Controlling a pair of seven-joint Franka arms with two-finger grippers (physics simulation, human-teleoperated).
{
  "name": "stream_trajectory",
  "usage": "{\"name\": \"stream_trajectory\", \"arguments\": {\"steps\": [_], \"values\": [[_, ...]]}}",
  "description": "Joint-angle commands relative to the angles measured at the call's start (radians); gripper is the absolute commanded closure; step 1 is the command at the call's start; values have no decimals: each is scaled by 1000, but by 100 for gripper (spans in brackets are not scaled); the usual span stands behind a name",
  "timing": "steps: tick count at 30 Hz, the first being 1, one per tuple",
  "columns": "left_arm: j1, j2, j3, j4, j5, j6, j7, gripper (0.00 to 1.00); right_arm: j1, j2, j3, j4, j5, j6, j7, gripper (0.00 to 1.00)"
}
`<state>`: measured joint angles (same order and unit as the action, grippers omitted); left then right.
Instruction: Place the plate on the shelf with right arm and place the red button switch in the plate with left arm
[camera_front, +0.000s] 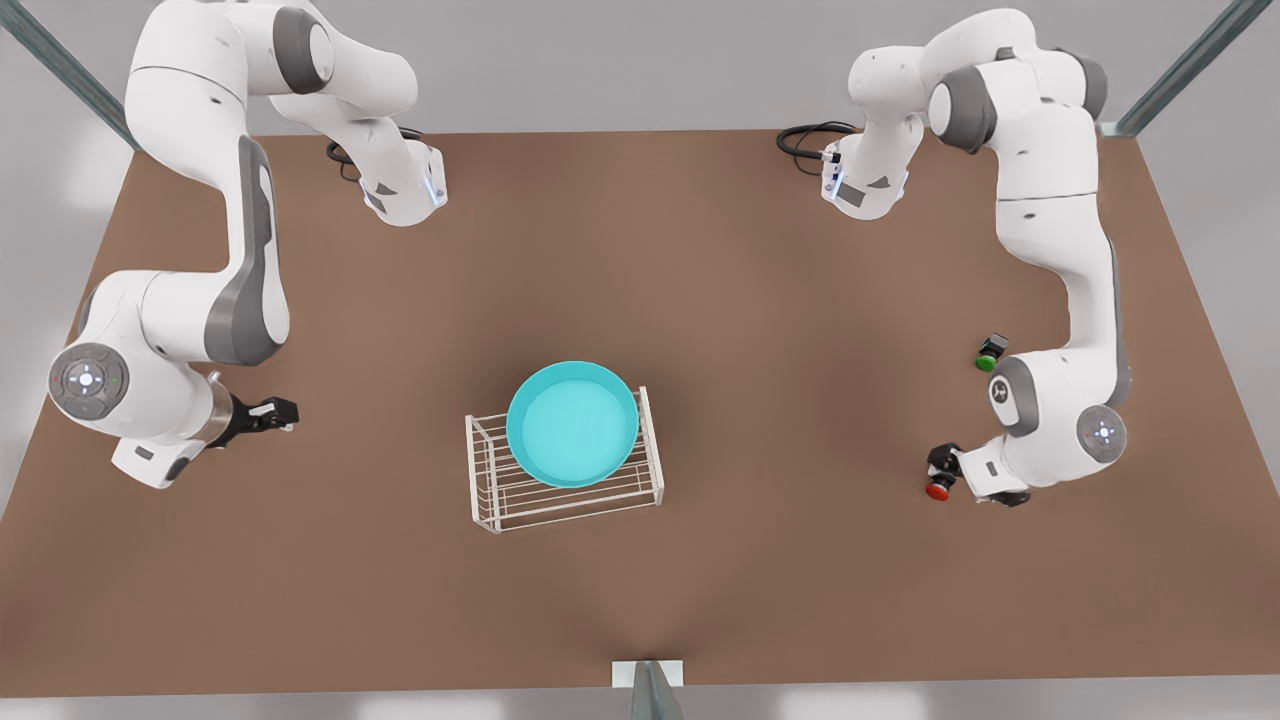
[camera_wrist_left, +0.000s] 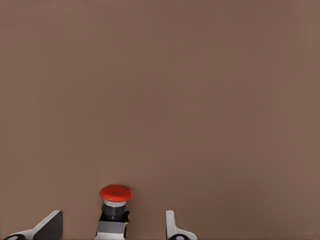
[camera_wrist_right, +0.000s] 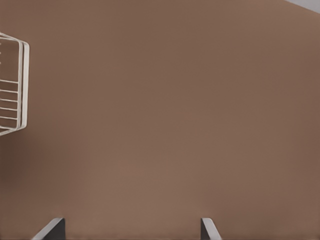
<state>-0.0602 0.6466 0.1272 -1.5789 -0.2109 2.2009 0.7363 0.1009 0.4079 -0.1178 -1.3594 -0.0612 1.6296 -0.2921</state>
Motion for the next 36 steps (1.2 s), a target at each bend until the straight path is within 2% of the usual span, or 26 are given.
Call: {"name": "stream_trajectory", "arguments": {"steps": [1, 5, 16, 20, 23, 29, 36], "values": [[-4, 13, 0, 0, 7, 100, 603, 0, -4, 0, 0, 0, 1, -5, -42, 0], [-3, 4, -1, -86, 5, 177, 614, 0, -6, 5, 0, 2, 3, -5, -45, 0], [7, 42, 11, -105, -1, 250, 525, 0, -6, 6, -2, 0, 6, -4, -44, 0], [7, -1, 17, -187, -2, 272, 425, 0, -6, 12, -2, 0, 6, -2, -45, 0], [5, -7, 17, -256, -2, 376, 316, 0, -6, 14, -2, 0, 7, 0, -45, 0], [8, 5, 28, -256, -4, 393, 313, 0, -6, 17, -2, 0, 6, 3, -47, 0], [7, 31, 26, -256, -13, 415, 282, 9, -6, 19, -2, 0, 7, 4, -47, 0]]}}
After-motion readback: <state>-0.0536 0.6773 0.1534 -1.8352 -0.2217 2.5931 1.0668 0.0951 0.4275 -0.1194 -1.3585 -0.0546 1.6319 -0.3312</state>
